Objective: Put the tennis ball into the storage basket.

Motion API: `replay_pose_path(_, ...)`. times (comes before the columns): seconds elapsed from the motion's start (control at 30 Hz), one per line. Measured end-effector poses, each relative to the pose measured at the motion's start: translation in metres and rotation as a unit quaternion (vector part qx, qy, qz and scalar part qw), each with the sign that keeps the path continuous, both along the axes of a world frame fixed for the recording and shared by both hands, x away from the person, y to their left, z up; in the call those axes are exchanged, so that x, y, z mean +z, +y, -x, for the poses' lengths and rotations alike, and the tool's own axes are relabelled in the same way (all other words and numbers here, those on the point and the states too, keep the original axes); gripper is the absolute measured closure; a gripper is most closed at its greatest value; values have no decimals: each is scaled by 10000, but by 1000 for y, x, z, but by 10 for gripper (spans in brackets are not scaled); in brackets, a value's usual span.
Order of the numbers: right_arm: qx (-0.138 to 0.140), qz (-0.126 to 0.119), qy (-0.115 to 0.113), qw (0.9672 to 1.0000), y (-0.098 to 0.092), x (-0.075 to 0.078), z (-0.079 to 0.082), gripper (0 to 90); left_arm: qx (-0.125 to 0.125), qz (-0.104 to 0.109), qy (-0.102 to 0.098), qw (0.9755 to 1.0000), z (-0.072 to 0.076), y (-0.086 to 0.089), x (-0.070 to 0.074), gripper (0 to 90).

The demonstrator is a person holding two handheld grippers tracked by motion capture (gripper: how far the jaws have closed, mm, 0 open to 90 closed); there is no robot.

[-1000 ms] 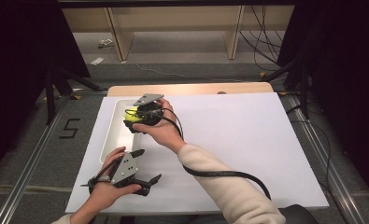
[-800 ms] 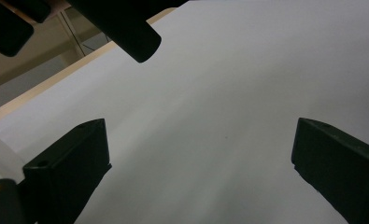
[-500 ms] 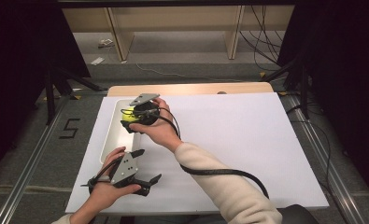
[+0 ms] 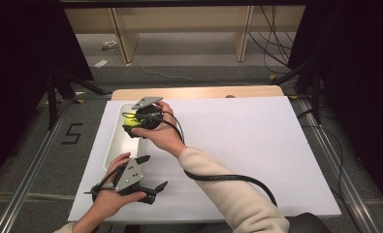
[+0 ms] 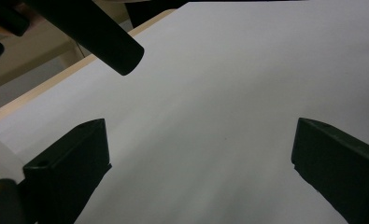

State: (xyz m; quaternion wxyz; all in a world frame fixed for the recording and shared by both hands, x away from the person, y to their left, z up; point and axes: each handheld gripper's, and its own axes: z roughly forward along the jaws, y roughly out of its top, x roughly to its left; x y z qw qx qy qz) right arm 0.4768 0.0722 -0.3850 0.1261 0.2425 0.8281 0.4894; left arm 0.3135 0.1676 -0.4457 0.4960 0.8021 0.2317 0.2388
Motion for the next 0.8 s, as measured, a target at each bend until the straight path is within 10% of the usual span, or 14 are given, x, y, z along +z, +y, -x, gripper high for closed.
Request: replay_pose_path(0.8, 21, 80, 58, 9999, 9, -6, -2, 266, -23, -23, -17, 10000, 0, 0, 0, 38)
